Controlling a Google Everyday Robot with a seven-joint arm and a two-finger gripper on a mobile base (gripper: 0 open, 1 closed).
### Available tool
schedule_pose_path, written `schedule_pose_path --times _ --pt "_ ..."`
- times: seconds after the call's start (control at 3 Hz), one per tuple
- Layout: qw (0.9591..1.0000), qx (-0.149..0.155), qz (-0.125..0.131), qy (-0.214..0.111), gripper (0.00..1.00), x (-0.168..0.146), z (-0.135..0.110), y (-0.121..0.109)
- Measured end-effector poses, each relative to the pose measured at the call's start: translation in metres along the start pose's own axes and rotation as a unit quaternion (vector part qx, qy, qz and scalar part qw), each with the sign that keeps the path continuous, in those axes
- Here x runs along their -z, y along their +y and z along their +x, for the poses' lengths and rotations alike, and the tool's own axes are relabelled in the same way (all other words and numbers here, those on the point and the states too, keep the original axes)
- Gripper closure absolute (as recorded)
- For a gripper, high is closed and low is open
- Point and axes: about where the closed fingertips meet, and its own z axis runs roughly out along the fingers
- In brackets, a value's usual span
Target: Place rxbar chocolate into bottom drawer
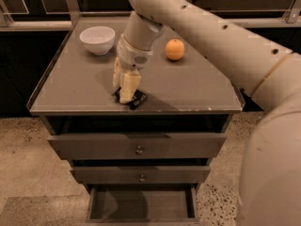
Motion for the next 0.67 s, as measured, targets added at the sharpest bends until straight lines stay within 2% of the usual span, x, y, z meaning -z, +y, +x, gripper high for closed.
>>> schedule_pose_path --times 0.33,0.67 --pt "0.9995 -0.018 -0.024 -0.012 1.00 -0.0083 0.0042 0.0358" --pt "0.9993 -0.019 -0.028 -0.013 1.00 -0.0074 0.0032 0.0393"
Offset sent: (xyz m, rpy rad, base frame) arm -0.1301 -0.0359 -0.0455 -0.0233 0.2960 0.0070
